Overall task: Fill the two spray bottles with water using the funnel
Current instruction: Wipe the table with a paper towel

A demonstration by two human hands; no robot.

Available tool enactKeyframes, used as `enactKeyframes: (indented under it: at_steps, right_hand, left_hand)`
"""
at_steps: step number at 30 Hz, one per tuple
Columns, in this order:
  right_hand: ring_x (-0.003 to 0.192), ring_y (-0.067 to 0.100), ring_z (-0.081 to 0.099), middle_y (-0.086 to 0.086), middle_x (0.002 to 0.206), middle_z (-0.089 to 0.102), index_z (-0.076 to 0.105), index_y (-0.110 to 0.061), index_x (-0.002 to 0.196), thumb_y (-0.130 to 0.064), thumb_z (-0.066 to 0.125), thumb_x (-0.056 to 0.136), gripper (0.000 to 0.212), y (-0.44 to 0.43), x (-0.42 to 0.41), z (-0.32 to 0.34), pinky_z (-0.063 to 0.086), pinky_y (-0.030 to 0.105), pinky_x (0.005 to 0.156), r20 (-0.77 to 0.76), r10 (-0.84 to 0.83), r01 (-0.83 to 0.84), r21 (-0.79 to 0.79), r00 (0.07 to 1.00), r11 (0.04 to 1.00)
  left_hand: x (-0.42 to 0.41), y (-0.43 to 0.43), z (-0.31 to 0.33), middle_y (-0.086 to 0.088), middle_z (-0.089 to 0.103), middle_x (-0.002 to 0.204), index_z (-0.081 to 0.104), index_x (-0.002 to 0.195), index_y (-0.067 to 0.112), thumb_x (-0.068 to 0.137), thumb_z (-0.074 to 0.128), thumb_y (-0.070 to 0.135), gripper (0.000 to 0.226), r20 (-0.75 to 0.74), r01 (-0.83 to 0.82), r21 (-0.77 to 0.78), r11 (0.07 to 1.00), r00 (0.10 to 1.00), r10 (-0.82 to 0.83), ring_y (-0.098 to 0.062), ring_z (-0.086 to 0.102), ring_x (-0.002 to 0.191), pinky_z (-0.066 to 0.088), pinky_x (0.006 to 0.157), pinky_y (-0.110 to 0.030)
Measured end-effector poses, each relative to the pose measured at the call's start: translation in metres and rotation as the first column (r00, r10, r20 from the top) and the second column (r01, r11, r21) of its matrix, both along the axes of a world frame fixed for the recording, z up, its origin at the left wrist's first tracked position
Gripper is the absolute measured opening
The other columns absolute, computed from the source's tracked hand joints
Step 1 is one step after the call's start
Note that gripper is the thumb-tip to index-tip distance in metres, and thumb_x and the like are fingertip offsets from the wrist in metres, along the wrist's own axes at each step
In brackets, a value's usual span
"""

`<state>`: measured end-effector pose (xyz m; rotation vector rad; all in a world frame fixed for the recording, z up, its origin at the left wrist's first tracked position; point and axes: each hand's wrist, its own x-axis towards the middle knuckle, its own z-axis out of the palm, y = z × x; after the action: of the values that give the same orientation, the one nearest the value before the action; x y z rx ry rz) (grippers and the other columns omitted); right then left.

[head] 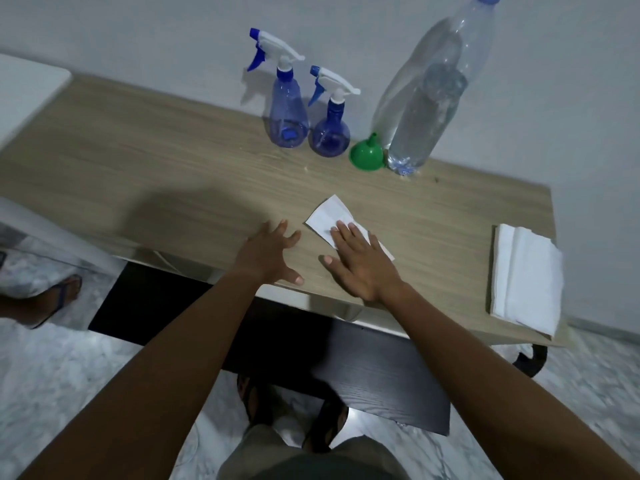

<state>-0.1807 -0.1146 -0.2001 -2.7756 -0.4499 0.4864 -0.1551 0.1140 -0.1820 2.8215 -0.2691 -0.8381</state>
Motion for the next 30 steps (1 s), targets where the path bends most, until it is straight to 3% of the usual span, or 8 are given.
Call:
enactKeyframes:
  at_steps: [9, 12, 15, 20, 22, 26, 28, 30]
  right_hand:
    - [0.158, 0.016, -0.012, -0.002, 0.172, -0.006, 0.003, -0.020, 0.164, -0.053, 0.024, 0.108, 0.069, 0.000, -0.033, -0.005, -0.009, 0.043, 0.127, -0.023, -0.076, 0.078, 0.082, 0.997, 0.994]
    - [0.159, 0.025, 0.008, 0.005, 0.172, 0.011, 0.019, -0.013, 0.162, -0.035, 0.037, 0.109, 0.060, -0.004, -0.035, 0.001, 0.017, 0.046, 0.126, 0.031, -0.043, 0.040, 0.083, 0.999, 0.996]
    - [0.151, 0.026, 0.034, 0.003, 0.166, 0.033, 0.040, -0.015, 0.154, -0.024, 0.043, 0.107, 0.048, -0.010, -0.049, 0.007, 0.046, 0.045, 0.104, 0.121, -0.043, 0.031, 0.097, 0.992, 0.995]
    - [0.100, 0.036, 0.068, 0.008, 0.119, 0.072, 0.069, -0.020, 0.121, -0.024, 0.048, 0.101, 0.030, -0.012, -0.046, 0.025, 0.050, 0.038, 0.077, 0.179, 0.016, 0.010, -0.142, 0.984, 0.990]
    - [0.091, 0.031, 0.069, 0.009, 0.100, 0.078, 0.079, -0.020, 0.107, -0.020, 0.057, 0.094, 0.025, -0.011, -0.035, 0.031, 0.051, 0.033, 0.077, 0.123, -0.162, 0.156, 0.061, 0.979, 0.986]
    - [0.074, 0.008, 0.067, -0.002, 0.086, 0.077, 0.082, -0.007, 0.095, -0.003, 0.068, 0.088, 0.016, -0.012, -0.001, 0.053, 0.051, 0.016, 0.068, -0.381, -0.468, 0.599, 0.597, 0.798, 0.534]
    - [0.069, 0.013, 0.066, 0.003, 0.079, 0.073, 0.078, 0.000, 0.096, 0.004, 0.063, 0.089, 0.017, -0.011, 0.011, 0.057, 0.053, 0.016, 0.057, -0.575, -0.481, 0.746, 0.570, 0.662, 0.345]
    - [0.076, 0.019, 0.068, 0.004, 0.081, 0.072, 0.078, -0.002, 0.088, 0.004, 0.059, 0.090, 0.020, -0.012, 0.017, 0.050, 0.054, 0.017, 0.061, -0.601, -0.543, 0.805, 0.506, 0.586, 0.309]
  left_hand:
    - [0.002, -0.002, -0.003, 0.005, -0.003, 0.169, 0.016, 0.158, 0.038, 0.069, 0.081, 0.058, 0.112, -0.005, -0.025, -0.012, 1.000, 1.000, 0.025, -0.031, -0.006, 0.155, 0.014, 0.124, -0.053]
    - [0.002, -0.002, -0.005, 0.005, -0.003, 0.169, 0.015, 0.158, 0.039, 0.070, 0.082, 0.057, 0.112, -0.001, -0.025, 0.002, 1.000, 1.000, 0.025, -0.032, -0.008, 0.155, 0.014, 0.124, -0.053]
    - [0.002, -0.002, -0.005, 0.005, -0.004, 0.169, 0.014, 0.158, 0.039, 0.069, 0.082, 0.057, 0.113, -0.005, -0.028, -0.004, 1.000, 1.000, 0.028, -0.033, -0.010, 0.154, 0.013, 0.124, -0.055]
    - [0.000, -0.002, -0.001, 0.006, -0.005, 0.169, 0.015, 0.157, 0.040, 0.069, 0.084, 0.054, 0.113, -0.014, -0.047, -0.029, 0.998, 0.999, 0.046, -0.031, -0.012, 0.154, 0.014, 0.123, -0.057]
    - [-0.001, -0.002, -0.001, 0.005, -0.004, 0.169, 0.015, 0.157, 0.039, 0.069, 0.084, 0.054, 0.113, -0.005, -0.038, -0.036, 0.999, 0.999, 0.038, -0.032, -0.011, 0.154, 0.014, 0.122, -0.059]
    - [-0.002, -0.001, -0.002, 0.003, -0.004, 0.169, 0.016, 0.158, 0.037, 0.070, 0.083, 0.054, 0.112, 0.013, -0.025, -0.044, 0.999, 1.000, 0.026, -0.033, -0.010, 0.154, 0.014, 0.122, -0.060]
    - [-0.002, 0.000, -0.004, 0.004, -0.004, 0.169, 0.015, 0.158, 0.038, 0.070, 0.083, 0.054, 0.112, 0.011, -0.027, -0.047, 0.999, 1.000, 0.028, -0.033, -0.010, 0.154, 0.014, 0.122, -0.061]
    - [-0.001, 0.000, -0.005, 0.004, -0.004, 0.169, 0.016, 0.157, 0.039, 0.069, 0.083, 0.055, 0.112, 0.007, -0.032, -0.055, 0.998, 0.999, 0.033, -0.032, -0.010, 0.154, 0.014, 0.122, -0.061]
